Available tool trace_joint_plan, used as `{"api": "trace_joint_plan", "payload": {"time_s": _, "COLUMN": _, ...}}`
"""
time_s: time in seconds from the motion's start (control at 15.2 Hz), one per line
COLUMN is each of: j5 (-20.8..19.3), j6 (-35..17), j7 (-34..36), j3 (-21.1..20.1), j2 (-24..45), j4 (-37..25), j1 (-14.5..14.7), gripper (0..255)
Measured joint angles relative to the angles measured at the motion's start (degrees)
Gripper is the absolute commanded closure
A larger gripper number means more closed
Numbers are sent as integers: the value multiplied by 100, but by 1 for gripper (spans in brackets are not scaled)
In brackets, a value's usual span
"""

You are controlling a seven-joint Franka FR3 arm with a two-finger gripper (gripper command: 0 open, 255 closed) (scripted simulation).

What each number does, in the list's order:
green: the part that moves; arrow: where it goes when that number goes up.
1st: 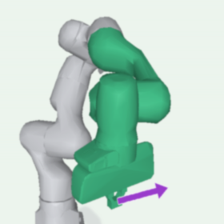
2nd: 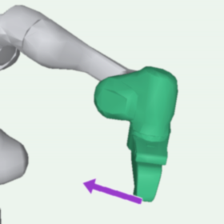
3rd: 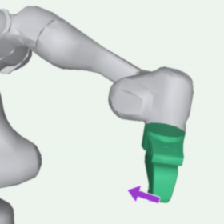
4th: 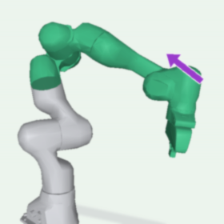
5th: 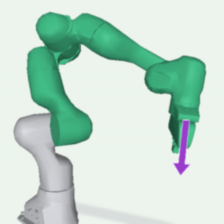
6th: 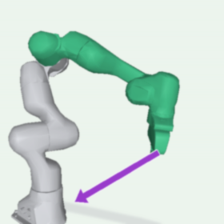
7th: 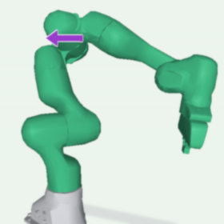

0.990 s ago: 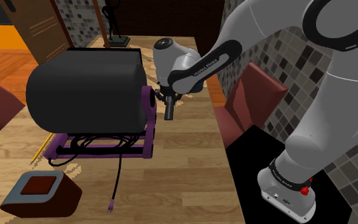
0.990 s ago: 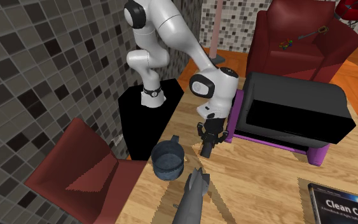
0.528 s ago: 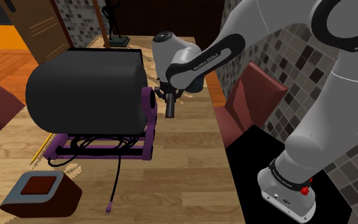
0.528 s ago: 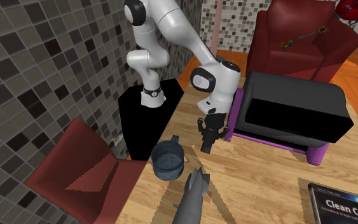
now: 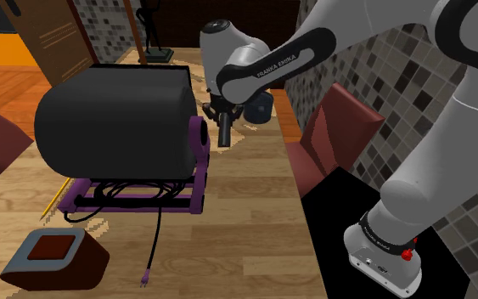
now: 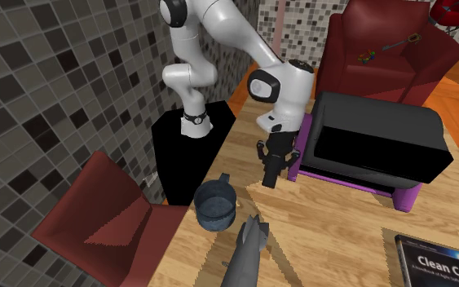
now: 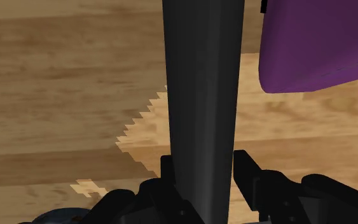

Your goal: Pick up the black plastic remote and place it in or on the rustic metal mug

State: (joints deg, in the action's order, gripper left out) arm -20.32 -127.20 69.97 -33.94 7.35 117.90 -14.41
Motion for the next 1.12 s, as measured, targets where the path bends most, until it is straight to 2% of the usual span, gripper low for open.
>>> {"api": "trace_joint_plan", "payload": {"time_s": 1.12, "j5": 575, "j6": 1015, "j7": -609, "j3": -38, "j2": -545, "j4": -705, "j1": -81, "gripper": 255}}
